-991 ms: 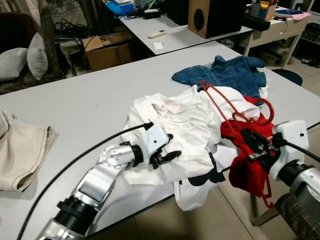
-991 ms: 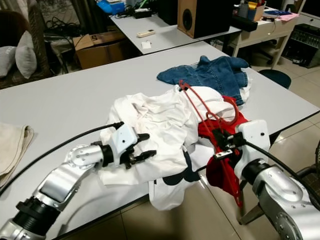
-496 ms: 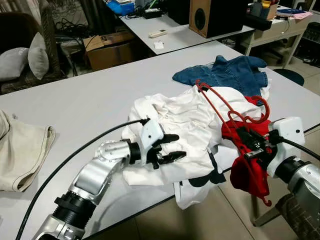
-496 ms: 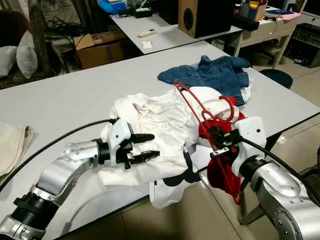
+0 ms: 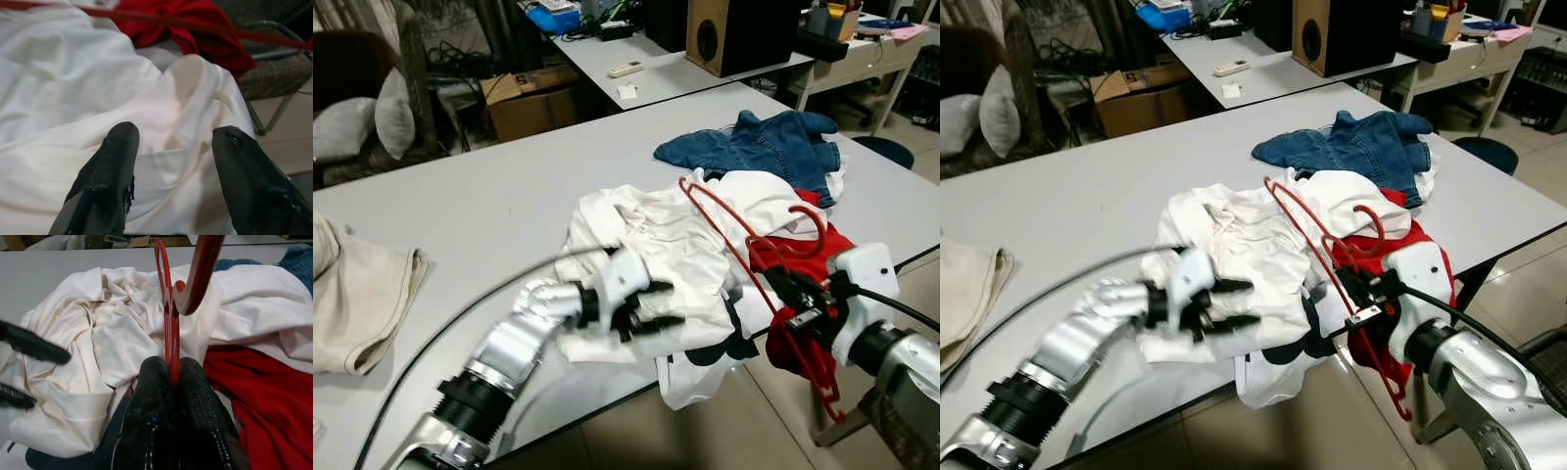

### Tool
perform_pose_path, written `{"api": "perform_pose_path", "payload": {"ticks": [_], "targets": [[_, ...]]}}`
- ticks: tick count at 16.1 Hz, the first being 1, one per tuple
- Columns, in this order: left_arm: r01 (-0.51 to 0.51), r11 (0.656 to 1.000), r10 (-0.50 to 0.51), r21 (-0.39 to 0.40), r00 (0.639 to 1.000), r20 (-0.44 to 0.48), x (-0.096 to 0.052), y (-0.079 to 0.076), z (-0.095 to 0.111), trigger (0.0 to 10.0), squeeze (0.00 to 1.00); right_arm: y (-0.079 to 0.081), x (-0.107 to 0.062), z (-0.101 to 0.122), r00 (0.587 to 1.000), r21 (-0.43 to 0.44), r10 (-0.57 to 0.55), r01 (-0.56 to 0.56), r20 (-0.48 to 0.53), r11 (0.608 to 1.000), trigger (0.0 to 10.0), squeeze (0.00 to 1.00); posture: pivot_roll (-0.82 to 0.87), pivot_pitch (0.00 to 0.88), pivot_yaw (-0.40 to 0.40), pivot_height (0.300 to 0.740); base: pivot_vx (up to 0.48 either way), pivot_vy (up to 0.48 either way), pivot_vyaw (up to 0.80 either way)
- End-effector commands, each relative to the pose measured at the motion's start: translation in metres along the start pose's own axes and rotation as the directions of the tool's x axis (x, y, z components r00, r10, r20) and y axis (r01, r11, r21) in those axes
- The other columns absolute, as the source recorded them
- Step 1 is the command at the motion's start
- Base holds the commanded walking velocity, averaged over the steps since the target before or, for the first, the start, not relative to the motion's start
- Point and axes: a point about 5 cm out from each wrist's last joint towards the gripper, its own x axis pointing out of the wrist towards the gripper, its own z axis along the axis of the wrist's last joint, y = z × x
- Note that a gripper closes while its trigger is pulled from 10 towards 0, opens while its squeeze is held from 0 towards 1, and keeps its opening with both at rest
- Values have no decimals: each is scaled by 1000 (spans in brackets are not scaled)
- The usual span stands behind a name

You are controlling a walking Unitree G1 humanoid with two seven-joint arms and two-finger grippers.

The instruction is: Hang hanger

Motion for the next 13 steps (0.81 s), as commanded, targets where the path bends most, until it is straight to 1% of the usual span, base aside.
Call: {"api": "perform_pose_path", "payload": {"ticks": [1,2,4,6,7,9,11,13], "targets": [[5,1000,-4,24,1000,-20,0,2,0,2941,0,1,-7,6,1000,-15,-6,6,9,1000,10000,0,-176,4,133,740,0,0,0],[-7,999,9,41,999,-39,2,3,-2,0,0,1,-12,7,1000,-15,-16,16,7,1000,10000,0,-181,17,139,740,0,0,0],[-15,997,20,71,997,-68,1,6,-6,0,0,5,-14,9,1000,-12,-12,12,11,1000,10000,0,-185,17,143,740,0,0,0],[-26,996,33,85,996,-84,-2,10,-10,0,0,10,-11,9,1000,-5,0,0,18,1000,10000,0,-169,13,148,740,0,0,0],[-39,996,46,86,995,-87,-2,11,-10,0,0,10,-10,6,1000,-5,7,-7,9,1000,10000,0,-150,2,147,740,0,0,0],[-56,995,62,79,996,-70,-5,13,-6,0,0,11,-7,9,999,5,30,-30,18,1000,10000,0,-130,14,155,740,0,0,0],[-75,995,79,65,995,-58,-8,14,-8,0,0,9,-7,8,1000,-3,28,-28,6,1000,10000,0,-142,14,160,740,0,0,0],[-137,989,138,57,990,-23,-10,20,-6,0,0,15,-16,6,997,-7,79,-79,-8,997,10000,0,-160,5,181,740,0,0,0]]}}
